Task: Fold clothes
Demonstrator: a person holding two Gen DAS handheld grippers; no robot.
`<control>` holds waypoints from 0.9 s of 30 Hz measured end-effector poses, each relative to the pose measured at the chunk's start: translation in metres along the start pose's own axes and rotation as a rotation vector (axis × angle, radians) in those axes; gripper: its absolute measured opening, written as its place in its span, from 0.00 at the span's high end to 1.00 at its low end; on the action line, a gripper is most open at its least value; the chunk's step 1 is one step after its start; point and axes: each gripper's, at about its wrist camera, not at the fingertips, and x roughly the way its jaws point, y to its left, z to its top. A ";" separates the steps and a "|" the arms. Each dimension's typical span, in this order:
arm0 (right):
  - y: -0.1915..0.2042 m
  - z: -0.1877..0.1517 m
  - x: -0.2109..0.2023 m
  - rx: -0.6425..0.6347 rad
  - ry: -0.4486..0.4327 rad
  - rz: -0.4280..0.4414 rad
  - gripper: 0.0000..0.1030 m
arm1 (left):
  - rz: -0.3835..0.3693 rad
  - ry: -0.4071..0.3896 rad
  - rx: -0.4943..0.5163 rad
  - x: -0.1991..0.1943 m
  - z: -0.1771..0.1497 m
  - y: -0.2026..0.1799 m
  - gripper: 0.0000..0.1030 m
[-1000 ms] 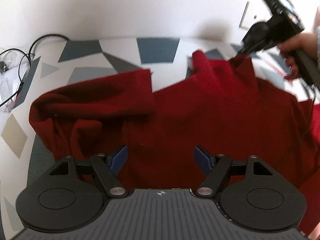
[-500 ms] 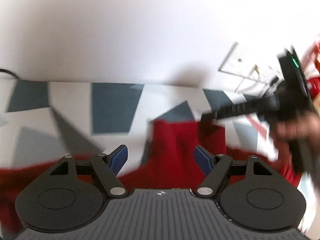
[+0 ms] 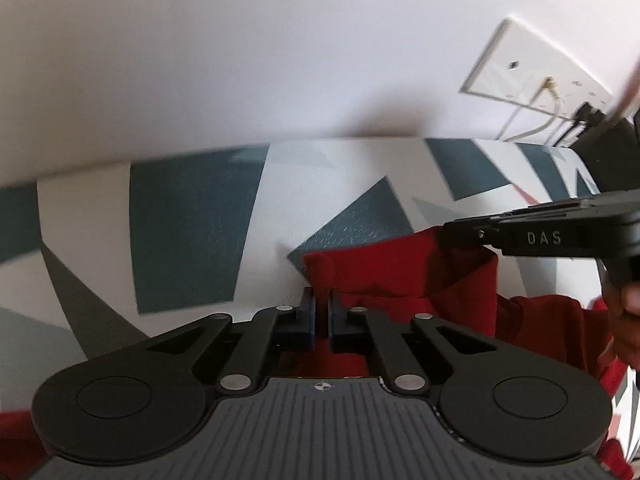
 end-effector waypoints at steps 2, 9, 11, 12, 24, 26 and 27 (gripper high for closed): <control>-0.003 -0.003 -0.011 0.023 -0.040 0.031 0.94 | 0.006 -0.035 0.047 -0.015 -0.001 -0.004 0.95; -0.013 -0.039 -0.080 0.064 -0.216 0.143 0.94 | 0.000 -0.193 0.169 -0.084 -0.037 -0.021 0.95; -0.012 -0.060 -0.100 0.043 -0.255 0.150 0.94 | 0.003 -0.228 0.232 -0.100 -0.060 -0.032 0.95; -0.009 -0.071 -0.109 0.023 -0.270 0.148 0.94 | 0.014 -0.237 0.268 -0.105 -0.072 -0.038 0.95; 0.014 -0.206 -0.114 -0.050 -0.135 0.066 0.93 | -0.018 -0.039 0.320 -0.090 -0.167 -0.062 0.81; 0.014 -0.215 -0.116 -0.063 -0.112 0.056 0.88 | -0.073 -0.019 0.297 -0.101 -0.171 -0.056 0.62; 0.014 -0.218 -0.119 -0.067 -0.108 0.055 0.86 | -0.107 -0.008 0.279 -0.107 -0.171 -0.052 0.47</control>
